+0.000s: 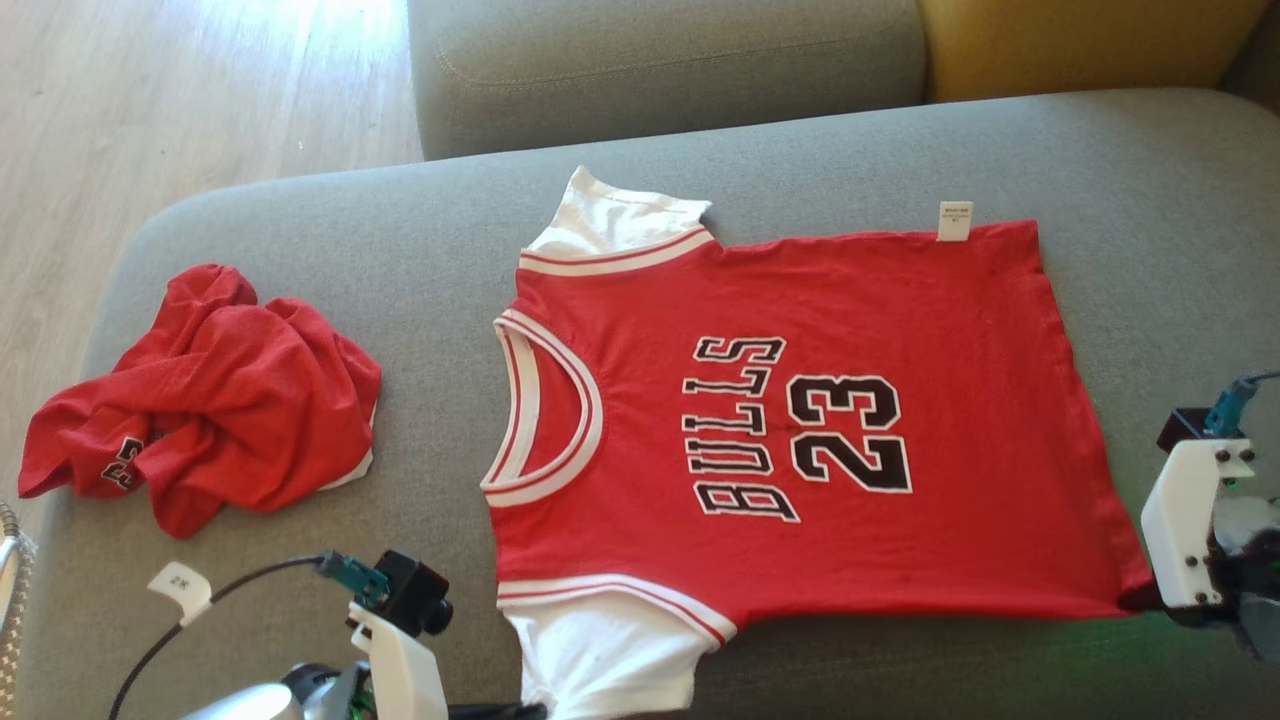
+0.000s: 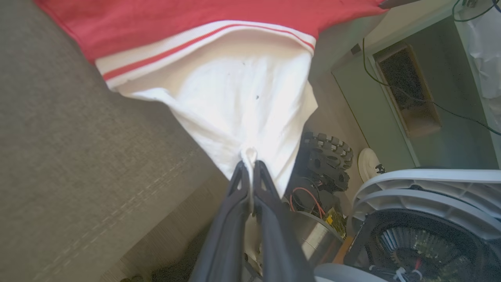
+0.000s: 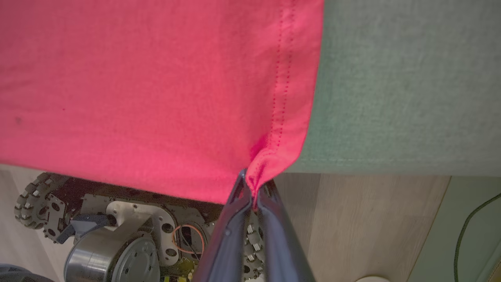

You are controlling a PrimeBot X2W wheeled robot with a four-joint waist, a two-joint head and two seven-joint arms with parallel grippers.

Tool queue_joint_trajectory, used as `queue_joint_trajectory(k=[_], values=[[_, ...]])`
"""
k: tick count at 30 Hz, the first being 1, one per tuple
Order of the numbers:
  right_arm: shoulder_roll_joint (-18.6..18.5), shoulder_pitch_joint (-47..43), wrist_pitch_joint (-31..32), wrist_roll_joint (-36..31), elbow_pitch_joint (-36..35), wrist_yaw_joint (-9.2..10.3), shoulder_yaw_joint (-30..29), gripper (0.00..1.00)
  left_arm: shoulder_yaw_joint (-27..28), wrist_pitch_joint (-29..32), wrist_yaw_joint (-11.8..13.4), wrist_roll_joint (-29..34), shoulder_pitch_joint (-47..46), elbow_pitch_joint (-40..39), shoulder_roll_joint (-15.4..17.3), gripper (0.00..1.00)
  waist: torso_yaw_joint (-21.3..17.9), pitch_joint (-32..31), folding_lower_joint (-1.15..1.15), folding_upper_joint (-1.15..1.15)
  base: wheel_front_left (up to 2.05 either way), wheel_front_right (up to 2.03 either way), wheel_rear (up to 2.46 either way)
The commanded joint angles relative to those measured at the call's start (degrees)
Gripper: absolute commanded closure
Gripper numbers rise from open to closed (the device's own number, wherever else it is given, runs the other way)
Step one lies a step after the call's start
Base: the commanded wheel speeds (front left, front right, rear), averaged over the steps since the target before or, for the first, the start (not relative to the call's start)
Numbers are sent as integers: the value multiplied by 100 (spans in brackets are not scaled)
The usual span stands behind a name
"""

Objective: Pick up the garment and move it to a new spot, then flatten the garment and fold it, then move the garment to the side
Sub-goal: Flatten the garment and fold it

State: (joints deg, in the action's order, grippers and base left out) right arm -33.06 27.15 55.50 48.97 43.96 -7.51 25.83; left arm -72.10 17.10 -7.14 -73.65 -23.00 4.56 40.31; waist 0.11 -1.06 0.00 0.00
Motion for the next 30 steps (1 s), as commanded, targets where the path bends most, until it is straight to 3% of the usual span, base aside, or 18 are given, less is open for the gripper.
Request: queue_joint_trajectory(k=[1,9,15,21,30], values=[[-279,-45,104,15,-207,2,-40,100,191,-17,-35,-48,-182,-174,252,100,-5,6,0,0,0,0,0],[-275,-289,388,-187,-910,2,-596,100,316,-220,-35,-204,-368,-439,356,100,0,59,0,0,0,0,0],[32,-179,342,-414,-1138,2,-1245,100,495,-331,-35,-138,-709,-352,399,100,-9,151,0,0,0,0,0],[329,-62,304,-827,-1186,2,-1631,100,742,-568,-32,-130,-1039,-193,239,100,-28,272,0,0,0,0,0],[732,254,-116,-1279,-1154,2,-2035,100,1049,-958,191,67,-1508,472,-237,100,-39,591,0,0,0,0,0]])
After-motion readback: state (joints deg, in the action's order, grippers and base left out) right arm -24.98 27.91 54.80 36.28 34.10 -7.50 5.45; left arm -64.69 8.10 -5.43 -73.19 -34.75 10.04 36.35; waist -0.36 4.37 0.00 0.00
